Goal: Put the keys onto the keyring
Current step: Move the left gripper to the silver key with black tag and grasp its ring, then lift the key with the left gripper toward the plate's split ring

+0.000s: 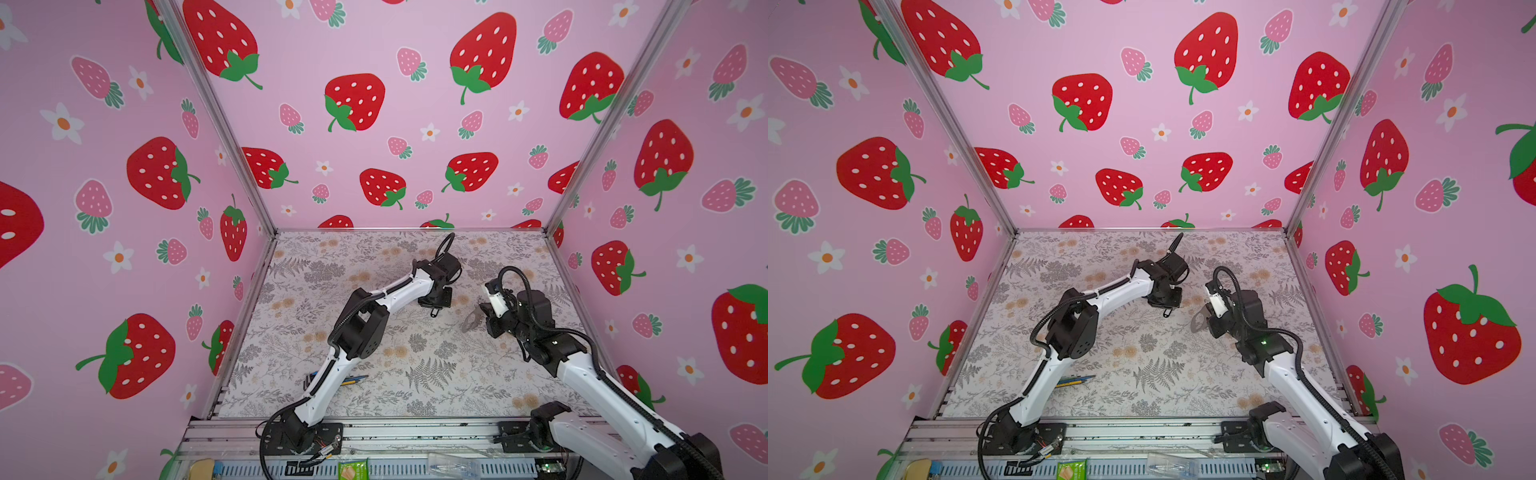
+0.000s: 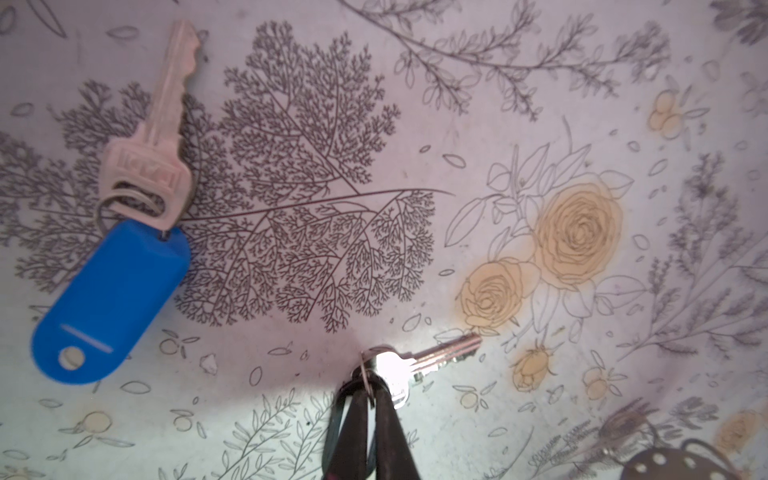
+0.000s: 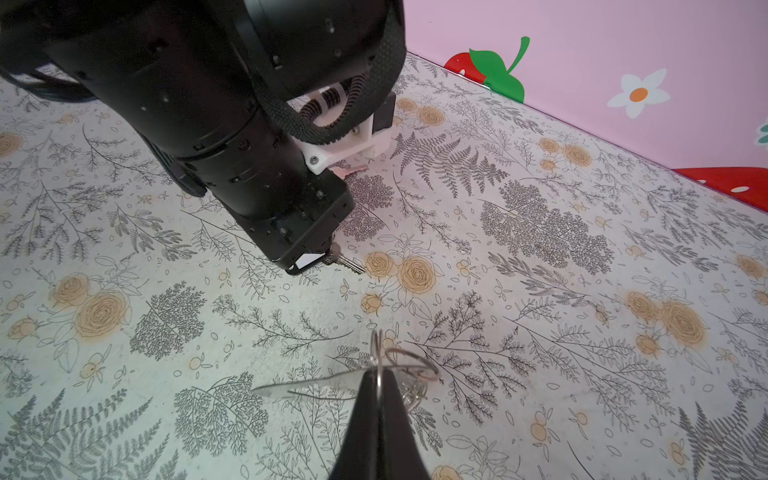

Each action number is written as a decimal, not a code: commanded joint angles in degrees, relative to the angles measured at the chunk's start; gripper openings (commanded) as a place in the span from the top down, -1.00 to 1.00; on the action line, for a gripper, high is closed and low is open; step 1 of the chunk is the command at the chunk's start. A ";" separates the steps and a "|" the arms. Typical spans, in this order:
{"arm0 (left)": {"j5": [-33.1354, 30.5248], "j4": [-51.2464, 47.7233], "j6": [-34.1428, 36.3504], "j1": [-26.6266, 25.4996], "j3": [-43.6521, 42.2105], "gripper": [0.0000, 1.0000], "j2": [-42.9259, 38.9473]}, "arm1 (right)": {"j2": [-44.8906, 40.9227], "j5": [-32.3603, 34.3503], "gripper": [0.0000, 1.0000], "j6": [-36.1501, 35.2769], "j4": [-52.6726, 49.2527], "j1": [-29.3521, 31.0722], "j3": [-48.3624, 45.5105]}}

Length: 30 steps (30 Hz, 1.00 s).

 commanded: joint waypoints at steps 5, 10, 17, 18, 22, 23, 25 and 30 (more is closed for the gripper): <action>-0.75 -1.92 -0.71 -0.22 1.75 0.76 0.87 | -0.05 -0.92 0.96 -0.23 1.39 -0.31 -0.65; -0.75 -1.96 -0.83 -0.17 1.74 0.71 0.90 | -0.05 -1.02 0.96 -0.08 1.37 -0.32 -0.62; -0.66 -2.29 -0.97 -0.01 2.14 0.72 1.35 | 0.11 -1.53 0.96 0.34 1.55 -0.32 -0.76; -0.66 -2.47 -1.01 0.01 2.33 0.73 1.49 | 0.10 -1.51 0.97 0.38 1.52 -0.32 -0.72; -0.40 -2.75 -1.06 0.02 2.82 0.81 1.76 | 0.12 -1.72 0.97 0.56 1.63 -0.32 -0.75; -0.33 -2.75 -0.93 0.10 2.81 0.83 1.77 | 0.07 -1.80 0.97 0.59 1.62 -0.32 -0.84; -0.40 -2.67 -0.95 0.10 2.67 0.86 1.55 | 0.12 -1.74 0.97 0.64 1.61 -0.31 -0.75; -0.16 0.03 -0.81 0.28 -0.78 1.00 -0.73 | -0.05 -1.79 0.97 0.56 1.68 -0.27 -0.67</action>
